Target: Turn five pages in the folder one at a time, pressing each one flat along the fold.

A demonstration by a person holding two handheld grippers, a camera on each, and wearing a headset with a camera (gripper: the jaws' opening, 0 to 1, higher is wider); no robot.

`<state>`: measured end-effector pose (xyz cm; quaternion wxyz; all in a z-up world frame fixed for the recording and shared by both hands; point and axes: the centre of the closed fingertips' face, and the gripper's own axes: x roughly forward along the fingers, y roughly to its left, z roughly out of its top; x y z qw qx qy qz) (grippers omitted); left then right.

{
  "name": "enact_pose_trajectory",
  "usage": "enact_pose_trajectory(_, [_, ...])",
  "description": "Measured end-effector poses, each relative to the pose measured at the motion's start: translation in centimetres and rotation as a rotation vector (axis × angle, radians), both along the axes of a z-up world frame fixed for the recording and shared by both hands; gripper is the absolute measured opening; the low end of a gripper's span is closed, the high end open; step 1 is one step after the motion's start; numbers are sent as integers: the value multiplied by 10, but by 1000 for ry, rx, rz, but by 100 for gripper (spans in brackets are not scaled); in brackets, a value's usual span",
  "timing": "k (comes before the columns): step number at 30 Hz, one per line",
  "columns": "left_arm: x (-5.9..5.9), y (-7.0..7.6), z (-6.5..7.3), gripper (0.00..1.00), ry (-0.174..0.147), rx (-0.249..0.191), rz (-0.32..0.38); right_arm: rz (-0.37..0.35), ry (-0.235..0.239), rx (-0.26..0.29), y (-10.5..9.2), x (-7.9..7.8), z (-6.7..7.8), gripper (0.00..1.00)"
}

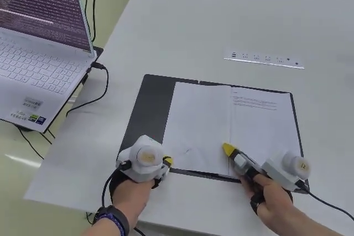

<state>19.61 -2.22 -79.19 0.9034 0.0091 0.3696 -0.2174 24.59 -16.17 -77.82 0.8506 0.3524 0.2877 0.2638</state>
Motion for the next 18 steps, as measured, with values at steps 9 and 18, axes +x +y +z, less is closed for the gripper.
enact_pose_trajectory(9, [0, 1, 1, 0, 7, 5, -4, 28, 9, -5, 2, -26, -1, 0])
enact_pose_trajectory(18, [0, 1, 2, 0, 8, 8, -1, 34, 30, -6, 1, -47, -1, 0])
